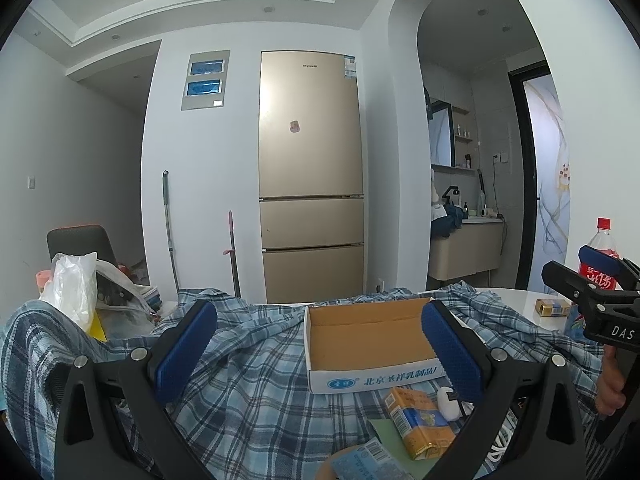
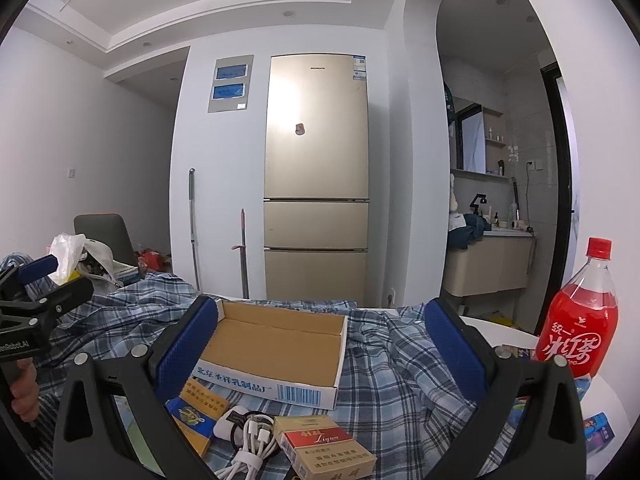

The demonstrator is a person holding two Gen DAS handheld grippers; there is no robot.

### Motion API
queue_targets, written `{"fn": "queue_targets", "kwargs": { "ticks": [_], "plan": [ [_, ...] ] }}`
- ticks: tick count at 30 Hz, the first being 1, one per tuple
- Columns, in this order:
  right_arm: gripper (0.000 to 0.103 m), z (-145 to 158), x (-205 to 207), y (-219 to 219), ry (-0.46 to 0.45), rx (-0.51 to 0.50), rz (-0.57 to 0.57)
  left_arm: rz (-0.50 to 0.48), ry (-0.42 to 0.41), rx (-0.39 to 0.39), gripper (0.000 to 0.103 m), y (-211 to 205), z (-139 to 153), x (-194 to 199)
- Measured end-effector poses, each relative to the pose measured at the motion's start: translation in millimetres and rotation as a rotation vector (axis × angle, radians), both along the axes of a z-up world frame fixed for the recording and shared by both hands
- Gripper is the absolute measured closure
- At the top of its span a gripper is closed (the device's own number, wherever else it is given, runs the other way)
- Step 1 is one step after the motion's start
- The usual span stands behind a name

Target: Organize soft objects

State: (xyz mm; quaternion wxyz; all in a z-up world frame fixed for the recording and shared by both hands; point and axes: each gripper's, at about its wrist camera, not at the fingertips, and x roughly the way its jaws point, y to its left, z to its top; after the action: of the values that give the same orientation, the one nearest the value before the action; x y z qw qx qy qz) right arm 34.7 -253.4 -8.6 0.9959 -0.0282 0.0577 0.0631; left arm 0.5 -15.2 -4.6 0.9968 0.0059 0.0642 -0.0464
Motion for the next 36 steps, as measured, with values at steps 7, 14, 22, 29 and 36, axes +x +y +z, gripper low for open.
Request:
{"fn": "queue_targets", "kwargs": {
  "ticks": [7,14,22,29,36],
  "plan": [
    [0.0,-1,-1,0,-0.008,0.002,-0.021,0.0,-0.017,-0.012,0.0,3,3,-4],
    [0.0,-3,-1,-1,-0.017,0.01,-0.027,0.011,-0.05,0.022,0.0,-3,5,-11],
    [0.0,-1,-5,-9,-0.026,0.043,-0.05,0.02,-0.046,0.024,0.0,-1,7,-12],
    [0.0,4,-2,-10,-0.011,0.043,-0.02,0.028,-0.055,0.068,0.0,-11,19,-23],
    [0.0,26,-3,-15,0.009,0.04,0.045,0.057,-0.054,0.108,0.0,-25,50,-41]
  ]
}}
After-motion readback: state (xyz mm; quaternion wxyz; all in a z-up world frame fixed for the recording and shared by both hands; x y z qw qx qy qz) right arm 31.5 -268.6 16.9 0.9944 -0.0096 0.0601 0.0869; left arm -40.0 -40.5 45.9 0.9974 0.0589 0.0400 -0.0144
